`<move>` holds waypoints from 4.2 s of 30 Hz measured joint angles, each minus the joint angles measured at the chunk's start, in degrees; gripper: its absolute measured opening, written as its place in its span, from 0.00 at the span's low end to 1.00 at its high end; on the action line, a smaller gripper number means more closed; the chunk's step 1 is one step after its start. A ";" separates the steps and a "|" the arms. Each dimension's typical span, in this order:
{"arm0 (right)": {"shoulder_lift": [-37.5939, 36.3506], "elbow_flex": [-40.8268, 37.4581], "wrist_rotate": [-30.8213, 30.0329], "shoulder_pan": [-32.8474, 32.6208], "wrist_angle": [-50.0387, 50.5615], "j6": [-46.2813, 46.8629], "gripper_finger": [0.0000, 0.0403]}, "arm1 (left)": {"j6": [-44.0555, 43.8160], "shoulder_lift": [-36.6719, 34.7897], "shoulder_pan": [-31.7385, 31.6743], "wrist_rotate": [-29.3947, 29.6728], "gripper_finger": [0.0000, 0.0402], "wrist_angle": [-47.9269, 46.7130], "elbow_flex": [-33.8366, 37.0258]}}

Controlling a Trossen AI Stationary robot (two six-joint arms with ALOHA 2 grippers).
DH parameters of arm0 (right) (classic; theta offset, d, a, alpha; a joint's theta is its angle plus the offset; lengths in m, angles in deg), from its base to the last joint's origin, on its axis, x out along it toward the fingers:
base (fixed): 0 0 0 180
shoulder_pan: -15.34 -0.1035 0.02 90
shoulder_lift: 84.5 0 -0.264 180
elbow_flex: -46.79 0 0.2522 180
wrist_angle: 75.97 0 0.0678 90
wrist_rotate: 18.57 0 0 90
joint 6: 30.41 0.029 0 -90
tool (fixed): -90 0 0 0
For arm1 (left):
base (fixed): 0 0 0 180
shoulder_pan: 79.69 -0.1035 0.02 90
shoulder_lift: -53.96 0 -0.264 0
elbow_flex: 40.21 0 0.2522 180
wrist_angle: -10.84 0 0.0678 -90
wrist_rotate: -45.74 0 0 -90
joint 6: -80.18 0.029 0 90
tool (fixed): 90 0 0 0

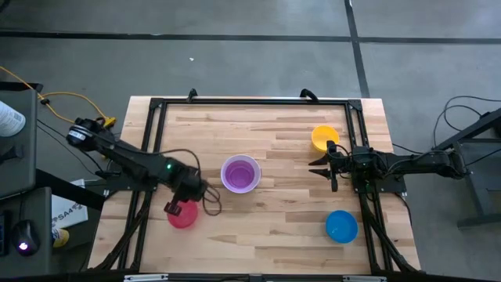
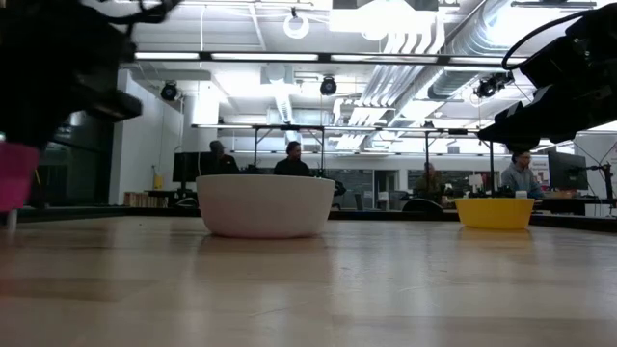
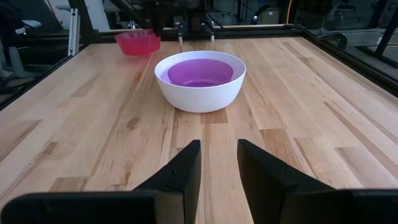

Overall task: Nest bowls inside each other
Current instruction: Stack the red bowl on the violet bowl, then stack the yellow bowl on the red bowl

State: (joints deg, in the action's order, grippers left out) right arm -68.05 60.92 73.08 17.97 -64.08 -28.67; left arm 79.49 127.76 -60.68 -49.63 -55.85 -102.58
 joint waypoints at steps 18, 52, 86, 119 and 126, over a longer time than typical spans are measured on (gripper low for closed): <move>0.00 0.00 0.00 -0.01 -0.02 -0.01 0.24 | 13.82 12.15 -15.81 -0.58 0.00 -13.46 -21.18; 0.00 0.00 0.00 0.00 -0.02 0.00 0.24 | 27.53 27.85 -28.27 4.06 0.00 -11.98 -40.38; 0.00 0.00 -0.02 0.00 0.00 -0.02 0.24 | 16.46 35.86 -29.51 -0.25 0.00 -10.69 -47.06; 0.00 0.00 0.00 -0.01 0.00 -0.01 0.24 | 21.28 39.30 -29.49 -1.56 0.16 -9.58 -47.07; 0.00 0.00 0.00 0.00 0.00 -0.02 0.24 | 21.44 37.18 -29.47 2.20 0.16 -10.08 -47.04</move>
State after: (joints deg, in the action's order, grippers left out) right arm -68.05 60.92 73.08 17.97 -64.08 -28.69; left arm 100.93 164.94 -90.15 -47.44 -65.93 -149.63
